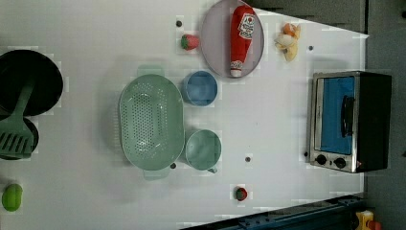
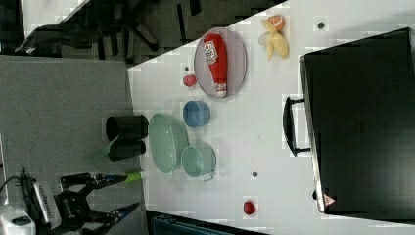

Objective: Flap open oven.

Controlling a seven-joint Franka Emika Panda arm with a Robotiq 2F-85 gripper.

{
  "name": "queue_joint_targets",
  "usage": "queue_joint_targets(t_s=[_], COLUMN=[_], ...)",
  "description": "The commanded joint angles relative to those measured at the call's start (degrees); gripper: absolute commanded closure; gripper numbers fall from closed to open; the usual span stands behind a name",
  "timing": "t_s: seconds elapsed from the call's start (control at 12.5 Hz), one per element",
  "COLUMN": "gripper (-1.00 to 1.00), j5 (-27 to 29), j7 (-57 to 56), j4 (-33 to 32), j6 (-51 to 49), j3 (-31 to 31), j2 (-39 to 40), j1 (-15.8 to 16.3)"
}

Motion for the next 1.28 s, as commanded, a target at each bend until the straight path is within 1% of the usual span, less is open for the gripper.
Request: queue_joint_targets(t_s=[0.08, 0.24, 0.32, 0.48, 0.88, 1.12, 1.28], gripper=[0.09, 0.55, 0.65, 0.65, 0.65, 0.65, 0.65], j5=[-0.15, -0.16, -0.24, -1.10, -1.96, -3.92, -4.45], j7=[3.26, 3.23, 2.49, -4.98, -37.96, -57.91, -66.46], j4=[-1.12, -1.24, -1.42, -2.55, -6.24, -6.89, -7.34], j6=[-0.30, 2.01, 3.80, 6.77, 15.24, 22.80, 29.10], j3=[-0.50, -1.11, -1.67, -3.53, -11.21, -15.75, -18.06], j2=[4.75, 5.18, 5.60, 6.85, 12.45, 16.80, 19.80], j1=[-0.64, -0.71, -0.74, -1.09, -2.15, -2.35, -2.49])
